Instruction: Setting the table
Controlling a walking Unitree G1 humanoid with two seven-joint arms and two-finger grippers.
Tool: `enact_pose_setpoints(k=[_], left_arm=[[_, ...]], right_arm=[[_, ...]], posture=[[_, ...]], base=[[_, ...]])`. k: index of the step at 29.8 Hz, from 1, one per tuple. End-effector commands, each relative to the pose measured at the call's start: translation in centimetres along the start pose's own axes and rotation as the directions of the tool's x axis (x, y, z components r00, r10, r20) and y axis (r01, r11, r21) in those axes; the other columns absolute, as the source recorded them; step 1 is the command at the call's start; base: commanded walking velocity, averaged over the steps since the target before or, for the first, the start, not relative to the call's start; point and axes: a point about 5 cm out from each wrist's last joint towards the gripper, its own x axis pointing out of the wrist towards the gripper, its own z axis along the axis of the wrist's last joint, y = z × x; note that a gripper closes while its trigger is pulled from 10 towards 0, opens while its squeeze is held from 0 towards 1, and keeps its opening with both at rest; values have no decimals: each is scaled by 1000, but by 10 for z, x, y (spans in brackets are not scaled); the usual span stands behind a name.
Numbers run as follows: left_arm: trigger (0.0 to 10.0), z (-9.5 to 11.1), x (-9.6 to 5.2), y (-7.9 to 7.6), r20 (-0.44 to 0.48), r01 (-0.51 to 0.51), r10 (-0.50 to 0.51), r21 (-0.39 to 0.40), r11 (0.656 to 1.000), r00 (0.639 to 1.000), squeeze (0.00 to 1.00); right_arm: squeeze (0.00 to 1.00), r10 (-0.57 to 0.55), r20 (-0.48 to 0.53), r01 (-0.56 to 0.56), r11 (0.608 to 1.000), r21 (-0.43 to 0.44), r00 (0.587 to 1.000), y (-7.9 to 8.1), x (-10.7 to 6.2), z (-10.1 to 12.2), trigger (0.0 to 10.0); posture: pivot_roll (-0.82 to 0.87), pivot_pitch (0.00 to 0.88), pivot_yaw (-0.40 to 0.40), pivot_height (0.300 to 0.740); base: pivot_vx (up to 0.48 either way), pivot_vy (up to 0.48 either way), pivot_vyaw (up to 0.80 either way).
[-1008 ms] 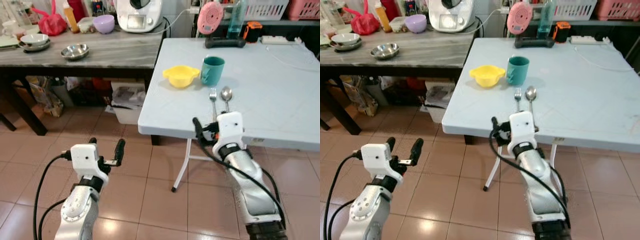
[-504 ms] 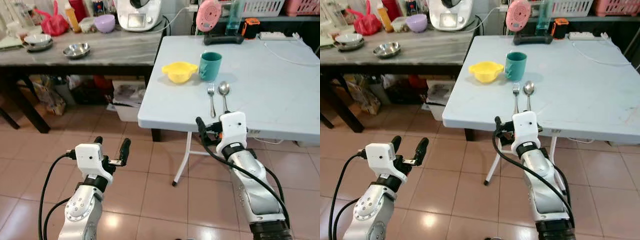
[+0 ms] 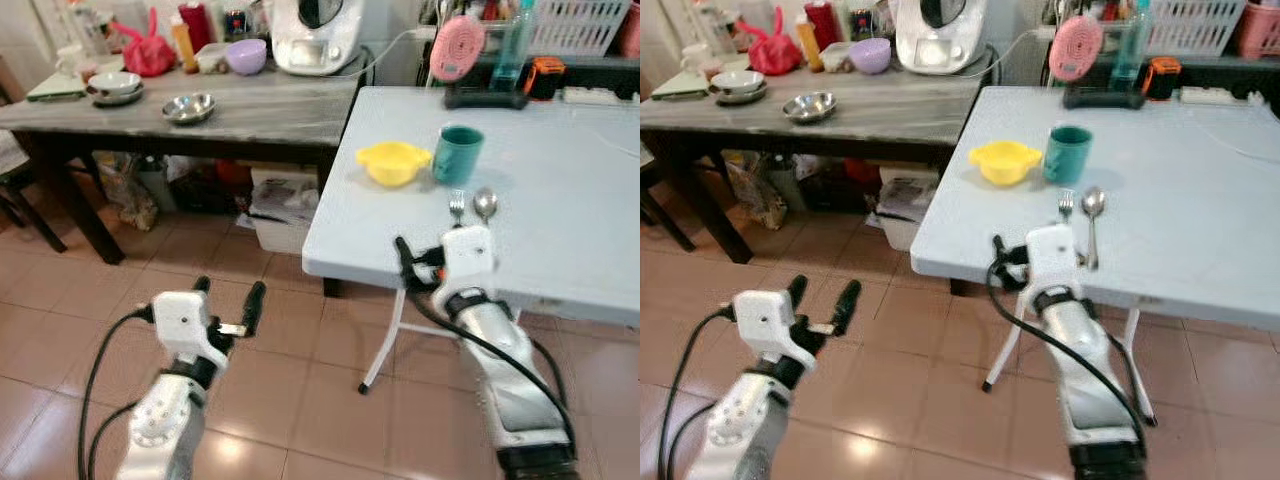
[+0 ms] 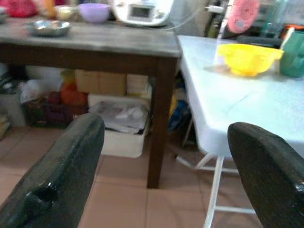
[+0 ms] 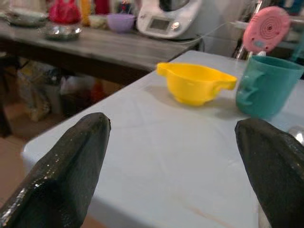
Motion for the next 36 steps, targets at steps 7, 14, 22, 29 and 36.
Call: enact_pose_setpoints(k=[7, 14, 22, 29, 36], left_arm=[[10000, 0, 2, -8, 4, 34, -34, -1, 999, 999, 0], [10000, 3, 3, -10, 17, 52, -52, -7, 999, 999, 0], [10000, 6, 5, -12, 35, 68, -68, -6, 998, 997, 0], [10000, 7, 5, -12, 39, 75, -75, -4, 997, 996, 0], [10000, 8, 6, -14, 42, 88, -88, -3, 996, 995, 0]], right_arm=[[0, -33, 4, 33, 999, -13, 999, -10, -3, 1, 10000], [0, -30, 3, 30, 999, -11, 1000, -9, -2, 1, 10000], [0, -32, 6, 32, 999, -11, 999, -10, -3, 1, 10000], [0, -30, 6, 30, 999, -10, 1000, -9, -3, 1, 10000], [0, -27, 12, 27, 999, -21, 1000, -8, -3, 2, 10000]], posture=[[-131, 48, 55, 740], [-132, 48, 56, 740], [-134, 49, 57, 740], [-134, 50, 59, 740], [-138, 52, 60, 740]], base=[[0, 0, 0], [0, 0, -285], [0, 0, -434], [35, 0, 0], [310, 0, 0]])
